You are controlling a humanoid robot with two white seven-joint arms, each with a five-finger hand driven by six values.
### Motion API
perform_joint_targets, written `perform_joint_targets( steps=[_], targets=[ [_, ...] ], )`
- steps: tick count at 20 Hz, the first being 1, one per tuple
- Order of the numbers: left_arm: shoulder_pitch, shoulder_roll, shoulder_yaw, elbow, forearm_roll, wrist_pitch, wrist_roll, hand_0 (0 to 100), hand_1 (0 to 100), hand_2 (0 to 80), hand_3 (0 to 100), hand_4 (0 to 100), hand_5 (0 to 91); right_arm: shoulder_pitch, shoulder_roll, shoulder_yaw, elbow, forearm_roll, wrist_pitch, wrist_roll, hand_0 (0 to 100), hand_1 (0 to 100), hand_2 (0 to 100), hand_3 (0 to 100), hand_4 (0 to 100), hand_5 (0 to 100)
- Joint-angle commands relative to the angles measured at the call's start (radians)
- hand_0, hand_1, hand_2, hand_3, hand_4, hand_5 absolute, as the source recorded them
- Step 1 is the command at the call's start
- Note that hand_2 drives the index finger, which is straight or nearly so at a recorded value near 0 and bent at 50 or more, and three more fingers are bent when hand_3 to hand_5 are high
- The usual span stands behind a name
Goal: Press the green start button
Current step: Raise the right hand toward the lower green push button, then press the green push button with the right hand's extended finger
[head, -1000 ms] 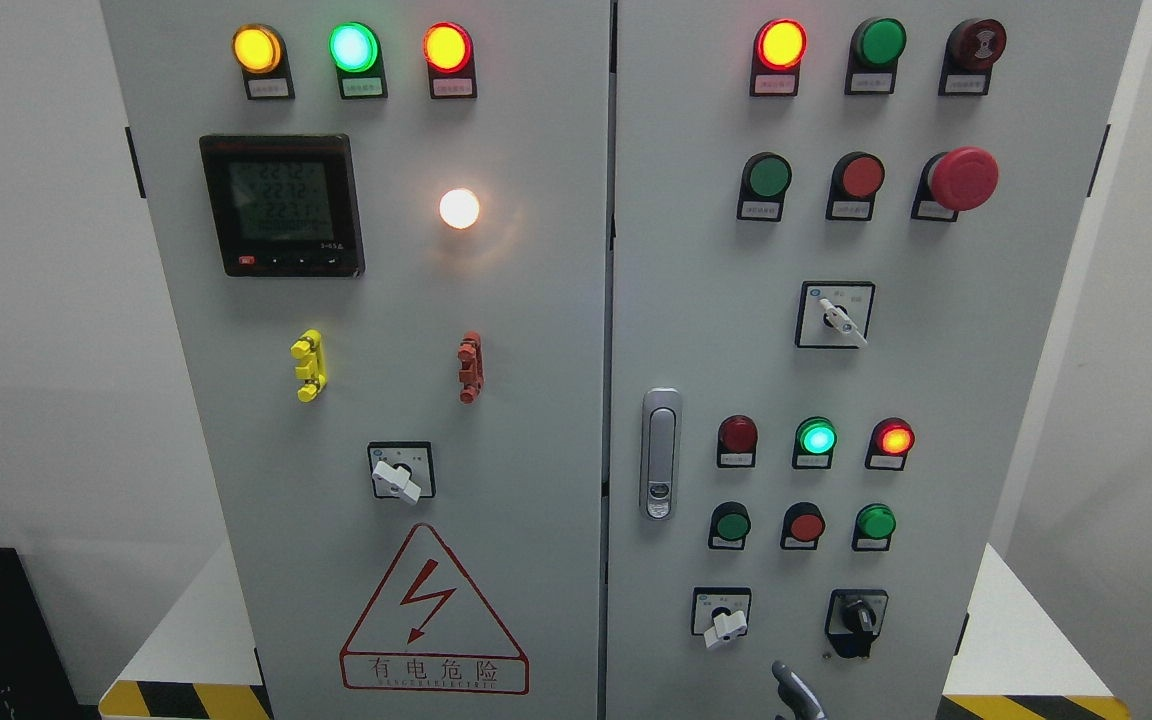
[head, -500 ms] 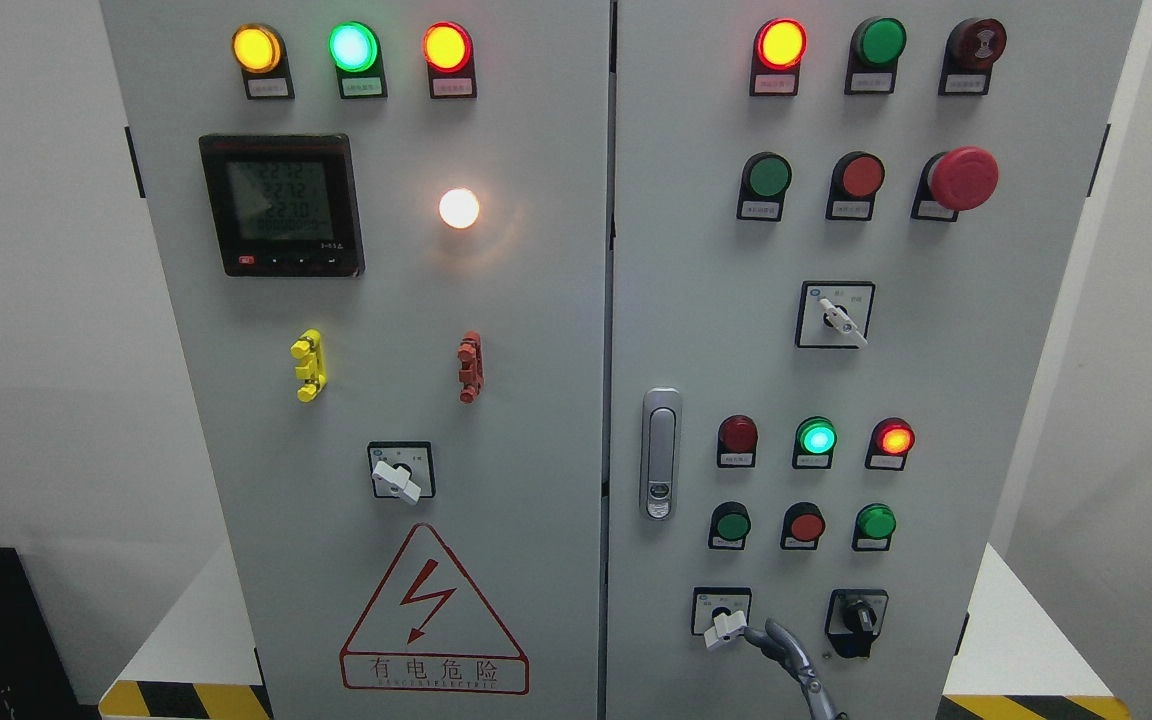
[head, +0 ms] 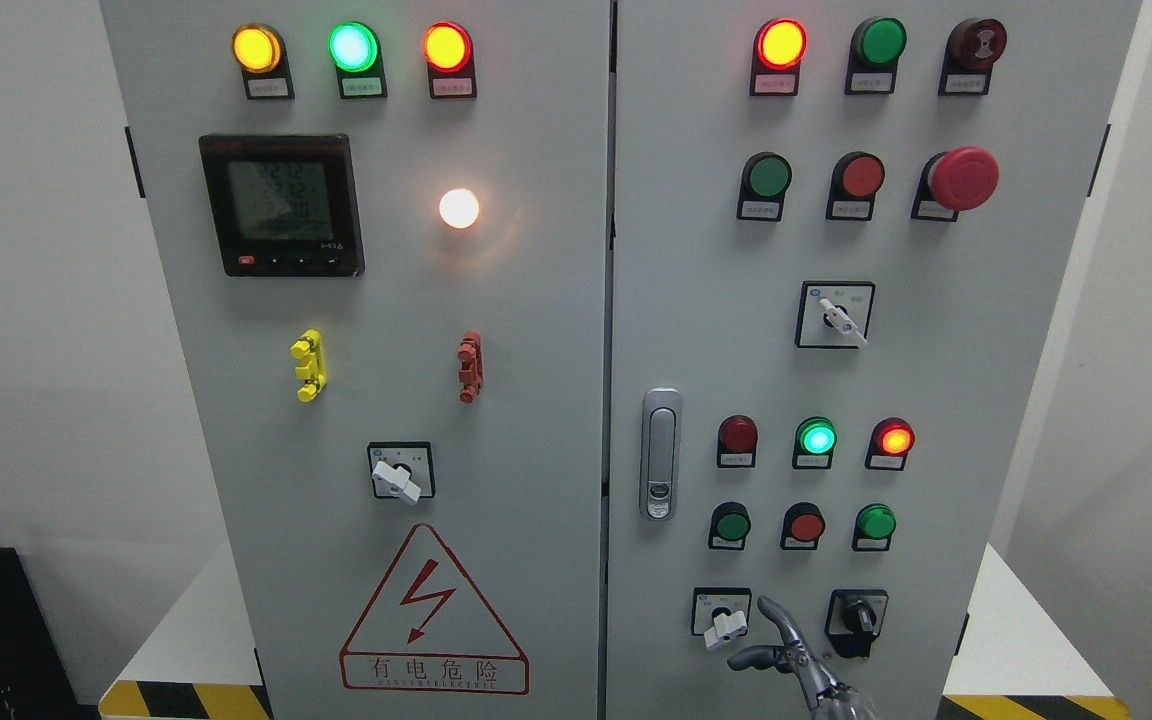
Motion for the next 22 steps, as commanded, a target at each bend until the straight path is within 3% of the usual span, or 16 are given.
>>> perform_joint_targets(
  steps=[1,4,9,22],
  targets=[
    [-0.001,0.000,0.000,-0.001,0.000,-0.001,0.000,12,56,0.0,0,0,0.0,-0.058,0.002,-0.081,0.005,0.175,0.001,-0.016,28,30,0,63,62,67],
    [0.001,0.000,0.000,-0.001,0.000,-0.001,0.000,12,56,0.0,0,0,0.0,-0.086,0.002,-0.094,0.008,0.226,0.003,-0.019,40,32,0,66,65,70],
    [0.001,0.000,0.000,-0.001,0.000,-0.001,0.000,12,56,0.0,0,0,0.0,-0.118,0.002,-0.100,0.030,0.261,0.008,-0.019,47,31,0,69,66,72],
    [0.001,0.000,0.000,-0.001,0.000,-0.001,0.000,12,56,0.0,0,0,0.0,-0.181,0.004,-0.081,0.129,0.304,0.015,-0.025,53,28,0,70,67,73]
  ],
)
